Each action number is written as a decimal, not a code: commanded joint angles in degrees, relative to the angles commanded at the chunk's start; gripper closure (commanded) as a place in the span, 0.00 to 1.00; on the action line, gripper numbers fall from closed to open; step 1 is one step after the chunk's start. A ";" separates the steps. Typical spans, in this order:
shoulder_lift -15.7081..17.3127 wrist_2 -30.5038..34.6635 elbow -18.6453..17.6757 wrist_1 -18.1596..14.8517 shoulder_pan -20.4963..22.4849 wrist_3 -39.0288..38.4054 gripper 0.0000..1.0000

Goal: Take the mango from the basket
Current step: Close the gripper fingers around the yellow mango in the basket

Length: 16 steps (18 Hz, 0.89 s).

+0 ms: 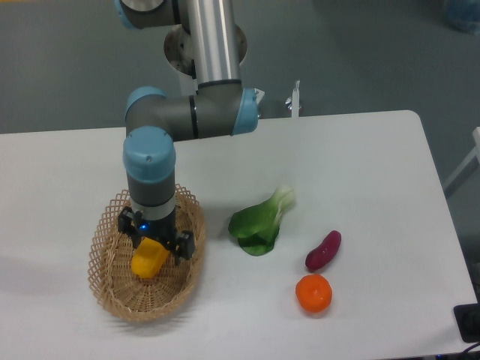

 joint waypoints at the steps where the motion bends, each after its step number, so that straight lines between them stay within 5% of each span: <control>1: 0.00 0.00 -0.09 0.00 -0.09 0.00 0.00; 12: -0.53 0.88 -0.35 0.00 -1.41 -0.17 0.00; 16: -0.44 1.67 -0.18 0.00 -1.41 -1.76 0.48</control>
